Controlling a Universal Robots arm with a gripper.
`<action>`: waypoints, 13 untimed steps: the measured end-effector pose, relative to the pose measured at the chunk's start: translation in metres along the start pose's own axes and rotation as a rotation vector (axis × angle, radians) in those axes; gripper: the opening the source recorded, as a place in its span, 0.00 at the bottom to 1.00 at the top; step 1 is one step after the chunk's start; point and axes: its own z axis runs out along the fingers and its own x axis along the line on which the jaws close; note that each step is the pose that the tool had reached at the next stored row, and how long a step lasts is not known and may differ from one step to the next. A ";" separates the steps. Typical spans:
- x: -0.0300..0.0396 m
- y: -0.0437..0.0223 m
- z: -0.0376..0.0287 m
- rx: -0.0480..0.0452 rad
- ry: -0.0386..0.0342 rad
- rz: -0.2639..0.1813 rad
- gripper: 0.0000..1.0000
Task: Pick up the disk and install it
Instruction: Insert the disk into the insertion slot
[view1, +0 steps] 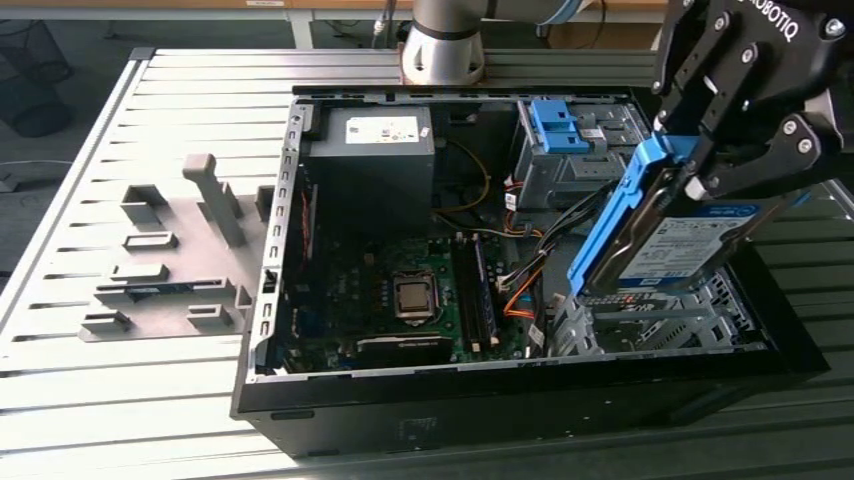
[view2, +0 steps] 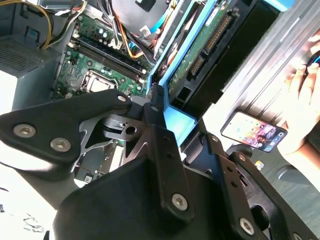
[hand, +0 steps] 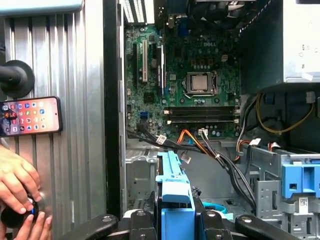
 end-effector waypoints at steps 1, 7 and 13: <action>0.0001 -0.0014 0.0008 0.0000 0.0001 0.000 0.37; -0.0003 -0.0130 0.0058 0.0000 0.0003 0.002 0.37; -0.0005 -0.0178 0.0100 0.0000 0.0005 0.003 0.37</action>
